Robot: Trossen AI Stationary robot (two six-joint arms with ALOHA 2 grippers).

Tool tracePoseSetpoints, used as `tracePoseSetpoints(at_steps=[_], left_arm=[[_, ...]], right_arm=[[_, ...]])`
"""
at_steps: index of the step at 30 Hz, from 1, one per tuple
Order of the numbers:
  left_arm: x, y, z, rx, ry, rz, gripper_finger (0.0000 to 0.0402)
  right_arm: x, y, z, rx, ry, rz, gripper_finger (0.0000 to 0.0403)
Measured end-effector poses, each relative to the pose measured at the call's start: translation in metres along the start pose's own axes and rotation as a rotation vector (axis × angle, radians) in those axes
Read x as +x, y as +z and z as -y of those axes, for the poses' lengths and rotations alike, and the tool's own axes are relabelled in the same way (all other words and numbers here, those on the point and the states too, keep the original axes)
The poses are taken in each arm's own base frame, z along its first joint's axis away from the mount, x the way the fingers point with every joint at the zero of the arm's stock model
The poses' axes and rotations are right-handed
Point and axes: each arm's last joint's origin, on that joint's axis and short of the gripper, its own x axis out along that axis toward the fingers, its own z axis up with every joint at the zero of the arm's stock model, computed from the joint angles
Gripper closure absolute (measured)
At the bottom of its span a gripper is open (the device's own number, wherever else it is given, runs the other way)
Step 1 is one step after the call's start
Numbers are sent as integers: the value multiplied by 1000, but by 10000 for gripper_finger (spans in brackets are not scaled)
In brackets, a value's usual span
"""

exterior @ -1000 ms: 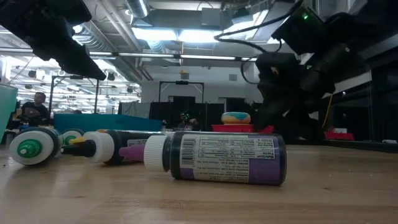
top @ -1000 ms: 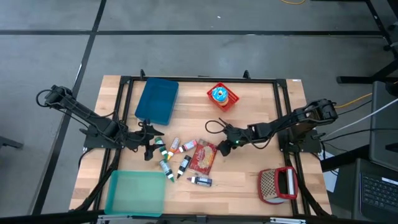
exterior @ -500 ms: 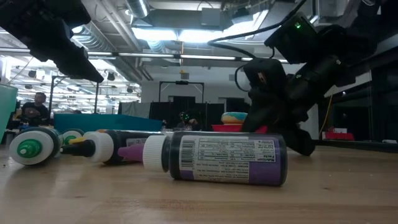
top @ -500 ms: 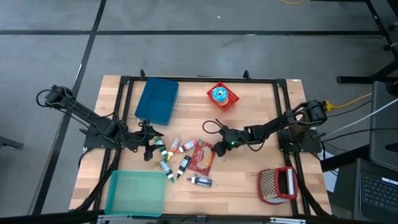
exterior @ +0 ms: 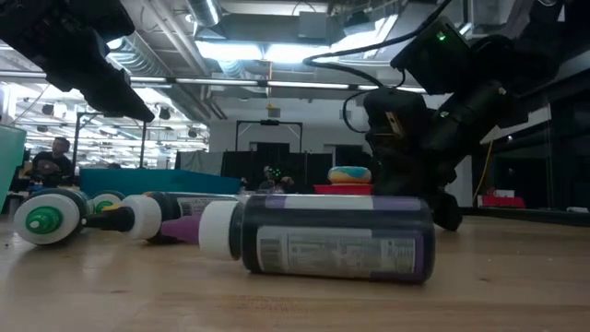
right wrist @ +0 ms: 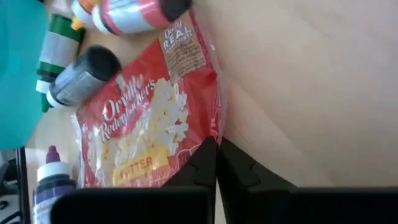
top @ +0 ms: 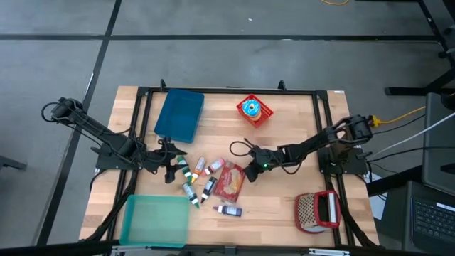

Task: Pick & Place Food Item
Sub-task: Put the red popcorn bag into the blue bin

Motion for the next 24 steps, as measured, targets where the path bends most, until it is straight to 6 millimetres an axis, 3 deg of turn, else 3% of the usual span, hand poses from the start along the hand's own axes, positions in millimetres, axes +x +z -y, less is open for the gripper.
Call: tracePoseSetpoints(at_steps=[8,13,24], left_arm=[[0,1,0,8,22,18,184],[0,1,0,8,23,19,187],[0,2,-3,17,104,60,186]], right_arm=[[2,30,-42,-116,126,64,401],[0,52,-68,-199,80,41,401],[-30,116,-127,-412,22,111,402]])
